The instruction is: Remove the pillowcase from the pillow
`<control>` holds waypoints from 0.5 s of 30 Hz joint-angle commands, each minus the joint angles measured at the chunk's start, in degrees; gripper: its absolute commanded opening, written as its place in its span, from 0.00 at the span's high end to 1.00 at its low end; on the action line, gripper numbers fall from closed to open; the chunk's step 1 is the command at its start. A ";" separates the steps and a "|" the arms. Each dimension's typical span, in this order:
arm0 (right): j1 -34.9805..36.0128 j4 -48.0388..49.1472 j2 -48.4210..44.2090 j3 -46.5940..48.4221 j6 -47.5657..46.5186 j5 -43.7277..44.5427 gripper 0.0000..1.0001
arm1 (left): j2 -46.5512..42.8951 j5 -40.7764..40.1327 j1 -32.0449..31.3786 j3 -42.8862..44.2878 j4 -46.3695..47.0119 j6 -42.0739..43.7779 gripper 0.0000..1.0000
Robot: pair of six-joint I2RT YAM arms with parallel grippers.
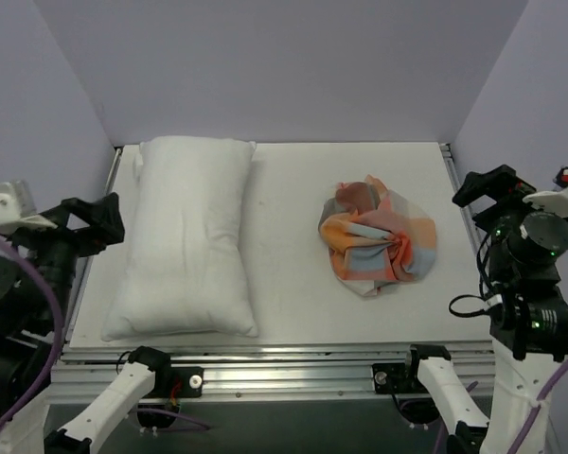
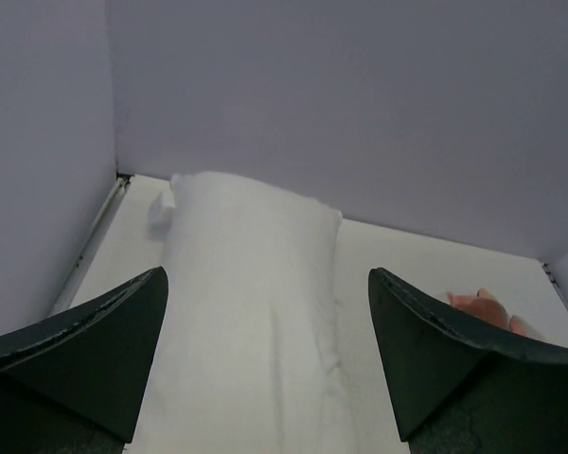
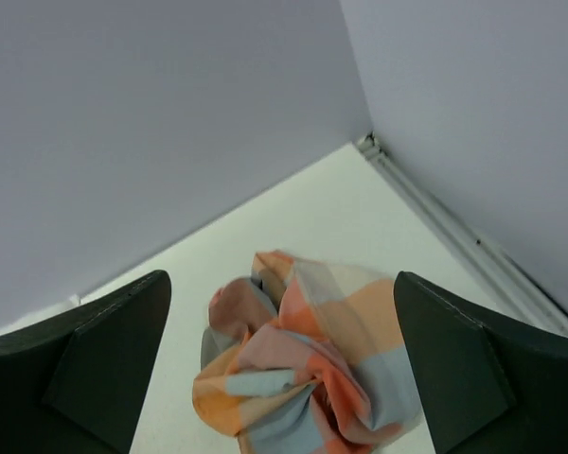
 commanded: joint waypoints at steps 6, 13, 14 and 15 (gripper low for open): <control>3.46 -3.47 -8.62 9.43 -10.61 8.59 0.00 | -10.41 -11.52 -0.09 4.40 -4.40 7.20 0.06; 7.06 -1.52 -15.39 6.27 -12.28 10.17 0.00 | -17.97 -13.72 -0.18 -2.53 -4.49 7.20 0.06; 7.76 -1.35 -15.83 6.09 -12.37 10.34 0.00 | -18.15 -14.16 -0.18 -2.89 -4.67 7.46 0.06; 7.94 -1.35 -16.27 5.83 -12.55 10.26 0.00 | -18.42 -14.51 -0.26 -3.16 -5.19 7.47 0.06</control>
